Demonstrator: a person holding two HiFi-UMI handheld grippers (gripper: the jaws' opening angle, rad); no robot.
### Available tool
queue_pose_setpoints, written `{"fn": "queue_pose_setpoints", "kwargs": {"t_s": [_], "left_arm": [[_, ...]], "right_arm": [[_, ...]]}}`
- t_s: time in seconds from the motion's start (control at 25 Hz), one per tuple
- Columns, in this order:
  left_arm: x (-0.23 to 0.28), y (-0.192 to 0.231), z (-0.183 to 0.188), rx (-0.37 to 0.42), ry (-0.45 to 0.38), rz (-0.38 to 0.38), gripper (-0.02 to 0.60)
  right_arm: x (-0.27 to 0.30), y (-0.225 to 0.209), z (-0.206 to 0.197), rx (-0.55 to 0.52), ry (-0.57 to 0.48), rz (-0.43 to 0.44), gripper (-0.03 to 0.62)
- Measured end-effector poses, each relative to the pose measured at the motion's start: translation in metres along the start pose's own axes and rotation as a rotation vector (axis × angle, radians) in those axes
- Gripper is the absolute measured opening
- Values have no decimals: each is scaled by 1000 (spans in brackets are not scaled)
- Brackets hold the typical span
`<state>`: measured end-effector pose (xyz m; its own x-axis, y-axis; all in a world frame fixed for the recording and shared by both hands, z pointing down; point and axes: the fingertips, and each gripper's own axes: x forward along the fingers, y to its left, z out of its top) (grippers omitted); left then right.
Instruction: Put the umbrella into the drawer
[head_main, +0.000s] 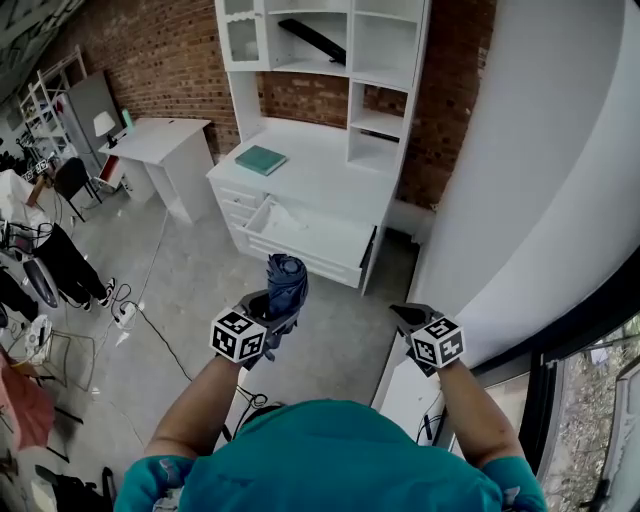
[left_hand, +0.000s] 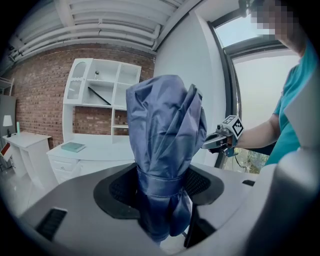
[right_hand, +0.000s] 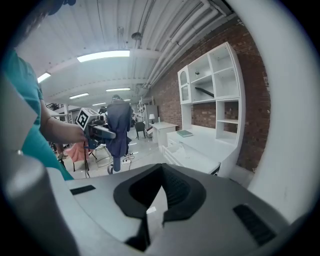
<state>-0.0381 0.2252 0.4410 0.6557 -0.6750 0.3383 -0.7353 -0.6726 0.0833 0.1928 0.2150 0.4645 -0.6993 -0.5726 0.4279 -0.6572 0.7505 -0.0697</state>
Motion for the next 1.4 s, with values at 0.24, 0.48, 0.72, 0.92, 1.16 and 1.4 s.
{"fn": "queue_pose_setpoints", "kwargs": {"t_s": [0.24,0.48,0.72,0.92,1.16,1.4], "left_arm": [[30,24,-3,-8,26,-36,275],[67,100,-5,23,21,-97,275],[106,182,7,20,26,-171,275],[131,233,24,34,30,-214,275],[149,276,40,45,22,-243,275],[164,304,45,31,19,-226,275]], "right_arm": [[38,-22,-5,40,4,-4,21],[109,-51,-4,78,55,-56,21],[179,-85,37,95,78,-107,21],[225,-109,73,95,72,-131,23],[263,-131,100,91,77,-139,23],[290,-153,109,78,92,-113,23]]}}
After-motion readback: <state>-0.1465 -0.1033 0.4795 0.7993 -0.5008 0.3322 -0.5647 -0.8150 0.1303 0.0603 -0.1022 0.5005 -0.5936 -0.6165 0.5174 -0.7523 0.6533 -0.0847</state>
